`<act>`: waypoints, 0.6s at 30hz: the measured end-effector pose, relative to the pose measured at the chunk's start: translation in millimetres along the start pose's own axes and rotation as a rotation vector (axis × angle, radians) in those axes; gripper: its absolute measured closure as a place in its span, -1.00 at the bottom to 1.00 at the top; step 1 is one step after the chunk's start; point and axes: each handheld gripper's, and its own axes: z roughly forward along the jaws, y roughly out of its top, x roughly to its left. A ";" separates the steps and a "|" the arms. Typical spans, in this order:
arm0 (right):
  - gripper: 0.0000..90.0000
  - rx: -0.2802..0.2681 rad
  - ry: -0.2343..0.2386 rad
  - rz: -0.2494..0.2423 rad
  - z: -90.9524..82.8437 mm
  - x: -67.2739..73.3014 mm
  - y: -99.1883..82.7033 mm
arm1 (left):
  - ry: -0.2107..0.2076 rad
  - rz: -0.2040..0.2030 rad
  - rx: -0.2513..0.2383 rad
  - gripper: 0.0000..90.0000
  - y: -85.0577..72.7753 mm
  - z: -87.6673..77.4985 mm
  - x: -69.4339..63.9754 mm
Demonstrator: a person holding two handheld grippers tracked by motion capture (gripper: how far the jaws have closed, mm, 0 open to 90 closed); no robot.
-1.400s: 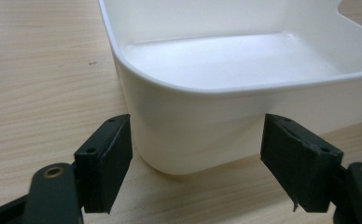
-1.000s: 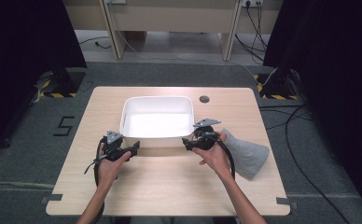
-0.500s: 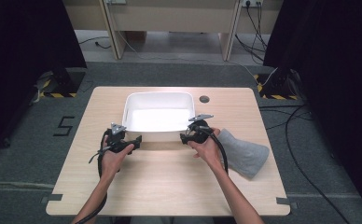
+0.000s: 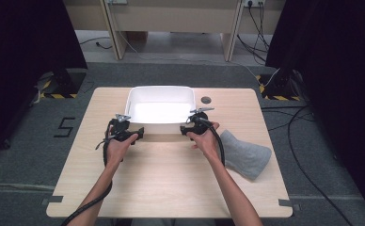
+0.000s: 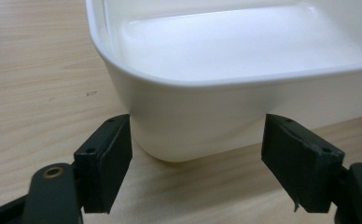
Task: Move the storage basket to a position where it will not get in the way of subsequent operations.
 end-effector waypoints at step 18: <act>-0.27 0.005 -0.038 0.072 9.1 -15.3 14.5 | 0.009 -0.009 0.012 -0.47 16.9 22.5 -6.5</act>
